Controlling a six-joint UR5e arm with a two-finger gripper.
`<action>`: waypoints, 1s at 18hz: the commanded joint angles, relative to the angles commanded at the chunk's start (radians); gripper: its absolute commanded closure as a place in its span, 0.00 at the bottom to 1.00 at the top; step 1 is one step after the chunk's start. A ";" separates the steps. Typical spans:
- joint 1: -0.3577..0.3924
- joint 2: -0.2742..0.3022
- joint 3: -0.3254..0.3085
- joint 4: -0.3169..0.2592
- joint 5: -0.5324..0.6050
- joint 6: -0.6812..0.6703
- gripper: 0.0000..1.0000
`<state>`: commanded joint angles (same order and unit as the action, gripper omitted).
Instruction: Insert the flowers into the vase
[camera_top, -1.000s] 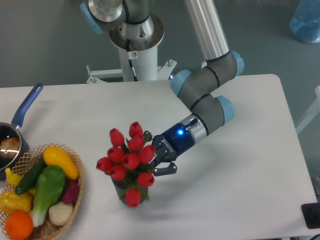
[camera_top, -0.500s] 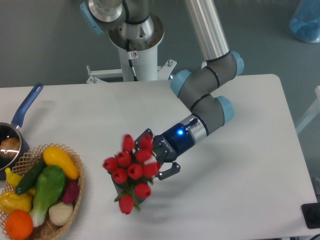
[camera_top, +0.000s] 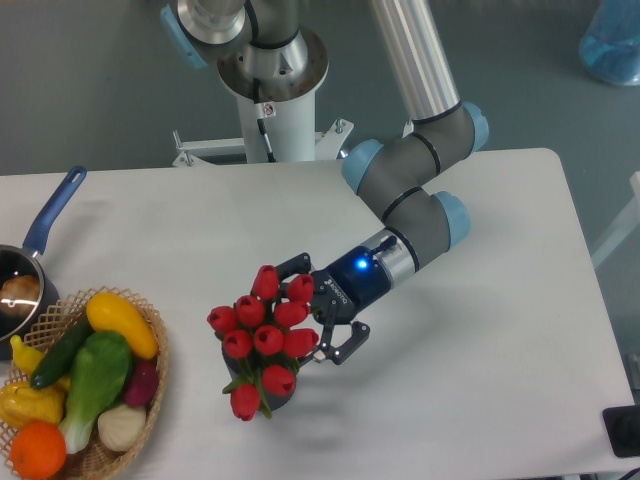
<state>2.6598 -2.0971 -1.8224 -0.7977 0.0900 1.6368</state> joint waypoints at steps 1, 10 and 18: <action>0.008 0.009 0.000 0.002 0.035 -0.002 0.00; 0.075 0.101 0.023 0.000 0.311 -0.014 0.00; 0.238 0.101 0.178 0.002 0.611 -0.022 0.00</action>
<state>2.8975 -1.9957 -1.6446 -0.7962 0.7015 1.6152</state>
